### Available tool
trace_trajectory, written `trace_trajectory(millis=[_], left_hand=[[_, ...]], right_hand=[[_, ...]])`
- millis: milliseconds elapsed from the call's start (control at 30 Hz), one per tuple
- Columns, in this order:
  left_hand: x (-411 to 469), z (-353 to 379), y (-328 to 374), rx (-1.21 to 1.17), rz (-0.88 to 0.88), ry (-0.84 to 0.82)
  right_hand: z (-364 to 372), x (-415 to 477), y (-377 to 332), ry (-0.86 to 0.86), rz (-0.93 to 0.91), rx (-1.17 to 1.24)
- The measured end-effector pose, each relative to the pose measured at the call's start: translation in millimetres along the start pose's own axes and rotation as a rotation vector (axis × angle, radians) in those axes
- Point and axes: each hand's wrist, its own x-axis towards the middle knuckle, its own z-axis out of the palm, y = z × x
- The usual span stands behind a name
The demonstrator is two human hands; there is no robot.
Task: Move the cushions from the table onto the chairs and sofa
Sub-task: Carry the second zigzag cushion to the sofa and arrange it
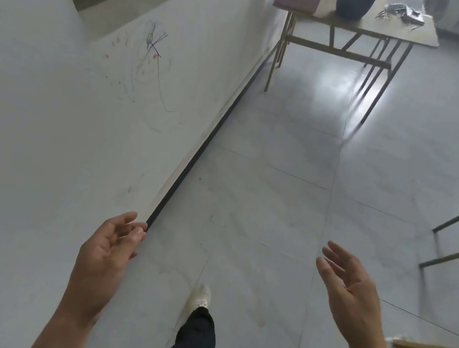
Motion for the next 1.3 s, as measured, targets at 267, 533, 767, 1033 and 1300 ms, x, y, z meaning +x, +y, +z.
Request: trace_trajectory(millis=[267,533,767,1033,1300], left_hand=[[249,131,124,0.084,0.074,-0.249],[453,293,185,0.170,0.113,-0.394],[627,435,262,0.181,0.135,-0.351],[796,547,331,0.061,0.115,-0.228],[1019,710,376,0.060,0.042,-0.293]], right_hand=[[12,210,-86,0.158,0.019,-0.024],[24,419,-75,0.361,0.168,0.150],[9,680,-113,0.315,0.162,0.164],[8,939,-190,0.206,0.072,0.081],[28,1197,-209,0.238,0.122,-0.018]])
